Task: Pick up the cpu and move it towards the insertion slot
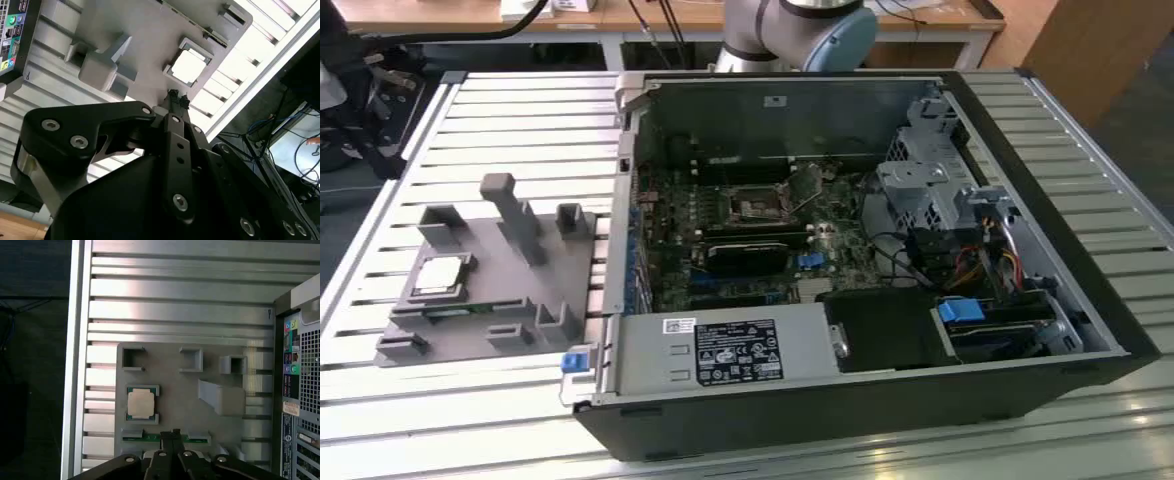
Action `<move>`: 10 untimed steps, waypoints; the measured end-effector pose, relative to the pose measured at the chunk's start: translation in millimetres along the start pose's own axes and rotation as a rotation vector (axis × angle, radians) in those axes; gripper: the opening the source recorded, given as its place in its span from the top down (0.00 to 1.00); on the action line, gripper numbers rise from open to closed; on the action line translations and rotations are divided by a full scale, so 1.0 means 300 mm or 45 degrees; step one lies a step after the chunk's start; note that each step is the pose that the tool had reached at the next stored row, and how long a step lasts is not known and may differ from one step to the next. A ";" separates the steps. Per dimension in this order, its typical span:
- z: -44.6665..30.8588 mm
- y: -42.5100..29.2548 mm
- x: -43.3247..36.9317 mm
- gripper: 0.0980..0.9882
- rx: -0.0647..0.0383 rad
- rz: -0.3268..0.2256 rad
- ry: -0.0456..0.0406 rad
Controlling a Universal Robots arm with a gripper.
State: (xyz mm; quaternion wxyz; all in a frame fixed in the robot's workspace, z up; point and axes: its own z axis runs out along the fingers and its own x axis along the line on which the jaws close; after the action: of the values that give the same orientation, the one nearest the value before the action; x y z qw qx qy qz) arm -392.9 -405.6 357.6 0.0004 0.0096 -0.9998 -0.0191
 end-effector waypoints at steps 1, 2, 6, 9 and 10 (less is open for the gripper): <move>0.000 0.000 0.000 0.99 0.000 0.000 0.000; 0.000 0.000 0.000 0.99 0.000 0.000 0.000; 0.000 0.000 0.003 0.99 0.000 0.000 0.000; 0.000 0.000 0.013 0.99 0.000 0.000 0.000; 0.000 0.000 0.019 0.99 0.000 0.000 0.000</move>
State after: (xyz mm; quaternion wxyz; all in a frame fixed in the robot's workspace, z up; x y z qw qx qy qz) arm -398.7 -405.5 357.6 0.0004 0.0095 -0.9998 -0.0191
